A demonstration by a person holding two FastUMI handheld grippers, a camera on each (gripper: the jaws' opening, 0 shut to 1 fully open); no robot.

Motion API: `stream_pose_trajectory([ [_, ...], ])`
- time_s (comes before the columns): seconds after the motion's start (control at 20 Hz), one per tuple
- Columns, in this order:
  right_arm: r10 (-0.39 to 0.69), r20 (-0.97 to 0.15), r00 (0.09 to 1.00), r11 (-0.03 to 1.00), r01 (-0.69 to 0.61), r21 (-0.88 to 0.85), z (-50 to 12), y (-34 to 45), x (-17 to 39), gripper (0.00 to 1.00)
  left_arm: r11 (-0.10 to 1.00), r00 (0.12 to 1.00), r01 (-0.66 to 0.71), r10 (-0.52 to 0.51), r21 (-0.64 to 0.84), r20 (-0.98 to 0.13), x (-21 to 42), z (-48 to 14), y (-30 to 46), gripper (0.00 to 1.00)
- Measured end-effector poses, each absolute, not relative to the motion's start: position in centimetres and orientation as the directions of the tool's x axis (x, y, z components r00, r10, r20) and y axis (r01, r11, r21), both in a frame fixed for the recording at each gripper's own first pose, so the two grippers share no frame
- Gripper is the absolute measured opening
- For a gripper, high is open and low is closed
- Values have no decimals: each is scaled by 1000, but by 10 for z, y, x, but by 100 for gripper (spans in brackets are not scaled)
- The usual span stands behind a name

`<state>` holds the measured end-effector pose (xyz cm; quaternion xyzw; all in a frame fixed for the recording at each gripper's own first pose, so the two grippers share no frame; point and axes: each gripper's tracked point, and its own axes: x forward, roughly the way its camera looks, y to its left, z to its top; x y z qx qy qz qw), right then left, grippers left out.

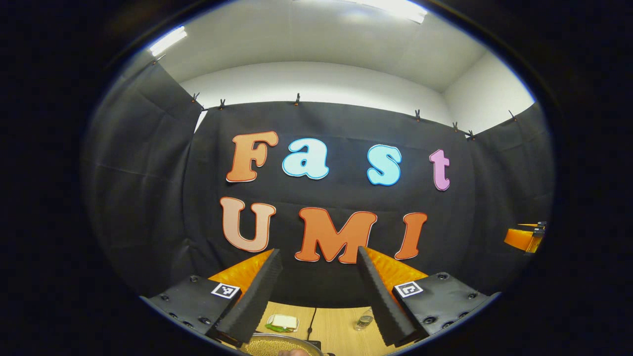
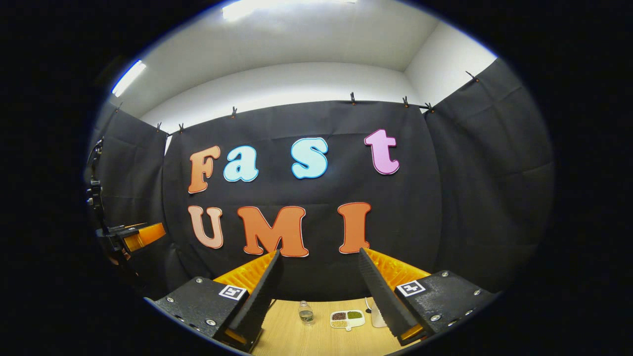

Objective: First push the handle of the pot to place it horizontally, then grasp the pot with both hands and set it on the induction cooktop.

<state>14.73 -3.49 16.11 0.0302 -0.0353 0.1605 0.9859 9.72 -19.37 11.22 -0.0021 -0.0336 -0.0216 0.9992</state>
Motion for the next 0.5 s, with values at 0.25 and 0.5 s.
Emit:
stream_pose_trajectory([
  [0.25, 317, 91, 944, 946, -322, 45, 163, -23, 144, 95, 1000, 997, 5, -5, -5, 73, 99, 120, -168, 99],
  [0.5, 316, 94, 944, 946, -321, 40, 168, -7, 136, 95, 1000, 995, -3, 2, 20, 95, 99, 133, -143, 99],
])
